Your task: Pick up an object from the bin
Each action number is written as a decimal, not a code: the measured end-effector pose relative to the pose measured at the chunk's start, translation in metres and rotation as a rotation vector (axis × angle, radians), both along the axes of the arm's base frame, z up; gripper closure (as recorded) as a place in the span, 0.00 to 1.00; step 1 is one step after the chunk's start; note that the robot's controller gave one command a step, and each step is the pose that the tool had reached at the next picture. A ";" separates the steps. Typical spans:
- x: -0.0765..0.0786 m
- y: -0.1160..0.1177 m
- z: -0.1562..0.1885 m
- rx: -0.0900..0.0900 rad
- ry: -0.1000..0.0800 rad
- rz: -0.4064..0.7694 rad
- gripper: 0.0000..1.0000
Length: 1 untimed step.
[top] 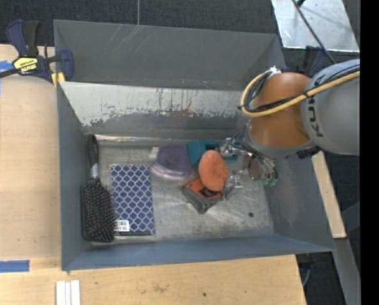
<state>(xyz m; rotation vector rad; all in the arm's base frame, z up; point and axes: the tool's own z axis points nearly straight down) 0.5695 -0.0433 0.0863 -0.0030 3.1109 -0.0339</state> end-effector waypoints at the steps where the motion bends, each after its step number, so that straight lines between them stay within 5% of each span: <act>1: -0.020 0.022 -0.002 0.015 -0.008 -0.004 0.00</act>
Offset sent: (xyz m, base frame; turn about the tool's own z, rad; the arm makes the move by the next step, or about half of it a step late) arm -0.0199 0.0255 -0.0163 0.1232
